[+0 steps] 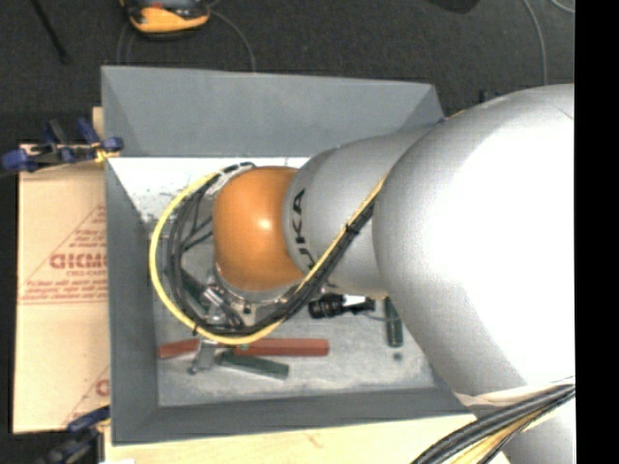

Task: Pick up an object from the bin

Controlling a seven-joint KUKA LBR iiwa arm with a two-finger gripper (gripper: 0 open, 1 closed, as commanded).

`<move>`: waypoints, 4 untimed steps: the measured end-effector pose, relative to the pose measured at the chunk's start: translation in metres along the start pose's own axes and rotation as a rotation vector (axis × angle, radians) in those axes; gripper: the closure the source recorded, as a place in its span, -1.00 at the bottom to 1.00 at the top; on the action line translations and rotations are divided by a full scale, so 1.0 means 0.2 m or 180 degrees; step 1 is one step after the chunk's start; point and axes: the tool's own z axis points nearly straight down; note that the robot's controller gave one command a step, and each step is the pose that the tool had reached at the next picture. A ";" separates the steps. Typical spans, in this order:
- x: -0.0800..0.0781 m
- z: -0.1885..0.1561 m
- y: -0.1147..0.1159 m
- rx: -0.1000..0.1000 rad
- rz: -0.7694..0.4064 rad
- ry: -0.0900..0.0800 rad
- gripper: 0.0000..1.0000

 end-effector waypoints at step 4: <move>-0.18 0.06 -0.06 0.0014 -0.0641 0.0020 -1.00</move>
Offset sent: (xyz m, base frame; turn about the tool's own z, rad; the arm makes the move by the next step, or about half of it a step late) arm 0.0000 0.0000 0.0000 0.0000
